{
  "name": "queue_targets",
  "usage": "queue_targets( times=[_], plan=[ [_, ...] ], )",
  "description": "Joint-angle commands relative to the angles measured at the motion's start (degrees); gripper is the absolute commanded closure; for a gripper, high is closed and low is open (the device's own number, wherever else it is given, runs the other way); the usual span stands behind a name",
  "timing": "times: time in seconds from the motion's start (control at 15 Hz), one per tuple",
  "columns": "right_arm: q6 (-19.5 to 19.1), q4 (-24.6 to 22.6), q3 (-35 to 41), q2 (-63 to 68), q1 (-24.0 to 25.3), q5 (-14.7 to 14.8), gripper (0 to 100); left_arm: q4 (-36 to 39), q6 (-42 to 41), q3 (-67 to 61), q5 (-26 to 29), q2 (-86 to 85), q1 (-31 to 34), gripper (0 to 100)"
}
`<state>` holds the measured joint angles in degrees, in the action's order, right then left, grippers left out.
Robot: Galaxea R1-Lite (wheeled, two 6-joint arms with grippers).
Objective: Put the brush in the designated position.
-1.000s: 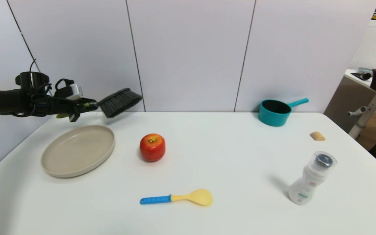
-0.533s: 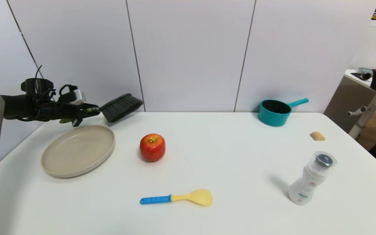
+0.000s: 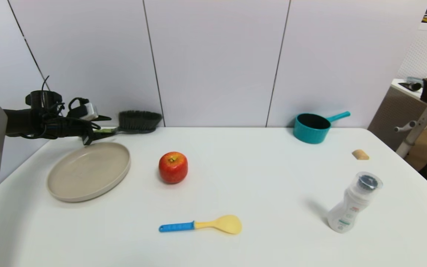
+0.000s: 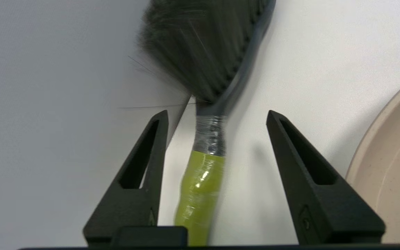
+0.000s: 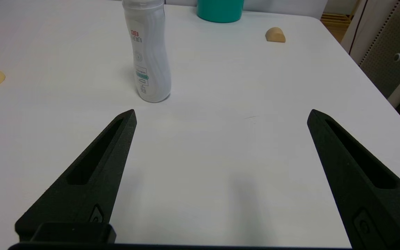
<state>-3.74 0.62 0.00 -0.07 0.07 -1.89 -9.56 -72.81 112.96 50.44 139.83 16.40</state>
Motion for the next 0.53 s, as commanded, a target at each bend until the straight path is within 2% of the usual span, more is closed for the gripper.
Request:
queue_targets(
  times=[0.07, 0.2, 0.4, 0.47, 0.53],
  plan=[
    [0.0, 0.0, 0.1, 0.1, 0.0, 0.0, 0, -1.0, 0.1, 0.0, -0.2, -3.2, 0.0, 0],
    [0.0, 0.0, 0.1, 0.1, -0.1, 0.0, 0, -6.5, 1.5, -0.5, -1.8, -9.8, -0.8, 0],
    [0.0, 0.0, 0.1, 0.1, 0.0, 0.0, 0, -29.2, 6.2, -0.7, -11.4, -25.0, -4.2, 0],
    [0.0, 0.0, 0.1, 0.1, 0.0, 0.0, 0, -38.6, 10.6, -1.3, -15.9, -31.8, -5.2, 0],
    [0.0, 0.0, 0.1, 0.1, 0.0, 0.0, 0, -44.2, 15.1, -3.4, -18.9, -37.9, -5.4, 0]
  ],
)
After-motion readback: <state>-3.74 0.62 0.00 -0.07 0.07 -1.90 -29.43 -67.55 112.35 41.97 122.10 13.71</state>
